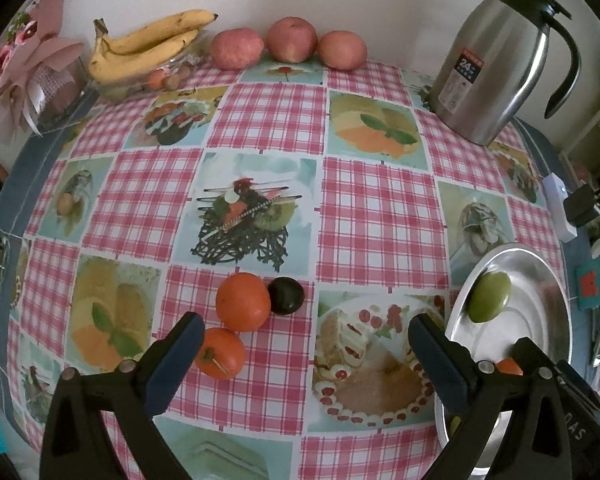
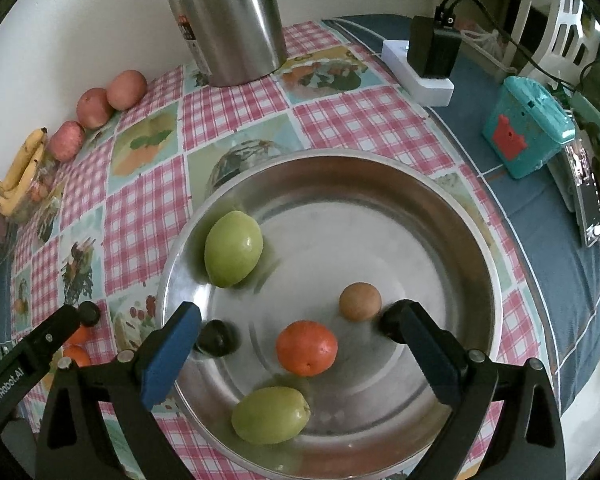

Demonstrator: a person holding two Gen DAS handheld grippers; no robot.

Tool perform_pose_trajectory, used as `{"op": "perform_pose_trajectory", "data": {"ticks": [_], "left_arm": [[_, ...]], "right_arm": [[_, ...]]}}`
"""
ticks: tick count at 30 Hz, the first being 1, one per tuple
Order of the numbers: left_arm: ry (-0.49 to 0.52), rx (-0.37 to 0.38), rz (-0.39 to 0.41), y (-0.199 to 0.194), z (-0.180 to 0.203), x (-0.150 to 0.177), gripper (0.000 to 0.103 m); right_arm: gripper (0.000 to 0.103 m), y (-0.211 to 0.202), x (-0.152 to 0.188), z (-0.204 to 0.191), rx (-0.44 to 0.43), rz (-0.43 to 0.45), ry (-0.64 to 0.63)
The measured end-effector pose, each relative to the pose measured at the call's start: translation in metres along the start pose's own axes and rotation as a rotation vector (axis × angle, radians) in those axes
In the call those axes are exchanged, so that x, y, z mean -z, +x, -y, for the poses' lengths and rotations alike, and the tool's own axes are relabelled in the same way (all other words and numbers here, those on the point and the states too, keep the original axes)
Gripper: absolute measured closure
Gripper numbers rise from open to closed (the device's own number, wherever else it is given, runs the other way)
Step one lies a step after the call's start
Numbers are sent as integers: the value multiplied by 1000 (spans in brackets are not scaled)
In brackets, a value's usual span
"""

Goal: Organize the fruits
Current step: 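Move both tools back from the plate toward the remaining oranges, then lower the left tool onto an orange and close on it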

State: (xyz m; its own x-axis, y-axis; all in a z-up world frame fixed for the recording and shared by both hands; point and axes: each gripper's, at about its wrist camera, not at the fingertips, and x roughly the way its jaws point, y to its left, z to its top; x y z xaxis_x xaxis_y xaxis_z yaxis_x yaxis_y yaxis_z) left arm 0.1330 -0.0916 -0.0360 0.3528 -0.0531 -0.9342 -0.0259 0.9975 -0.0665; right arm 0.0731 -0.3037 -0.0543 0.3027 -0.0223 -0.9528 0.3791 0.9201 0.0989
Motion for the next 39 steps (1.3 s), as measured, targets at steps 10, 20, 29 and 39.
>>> {"op": "perform_pose_trajectory", "data": {"ticks": [10, 20, 29, 39], "left_arm": [[1, -53, 23, -6, -24, -4, 0], [-73, -108, 69, -23, -79, 1, 0], [-203, -104, 71, -28, -123, 6, 0], [-283, -110, 56, -17, -143, 11, 0]], "right_arm": [[3, -4, 3, -11, -4, 0, -25], [3, -13, 14, -61, -55, -11, -121], [3, -16, 32, -117, -109, -40, -209], [3, -4, 31, -153, -147, -77, -221]]}}
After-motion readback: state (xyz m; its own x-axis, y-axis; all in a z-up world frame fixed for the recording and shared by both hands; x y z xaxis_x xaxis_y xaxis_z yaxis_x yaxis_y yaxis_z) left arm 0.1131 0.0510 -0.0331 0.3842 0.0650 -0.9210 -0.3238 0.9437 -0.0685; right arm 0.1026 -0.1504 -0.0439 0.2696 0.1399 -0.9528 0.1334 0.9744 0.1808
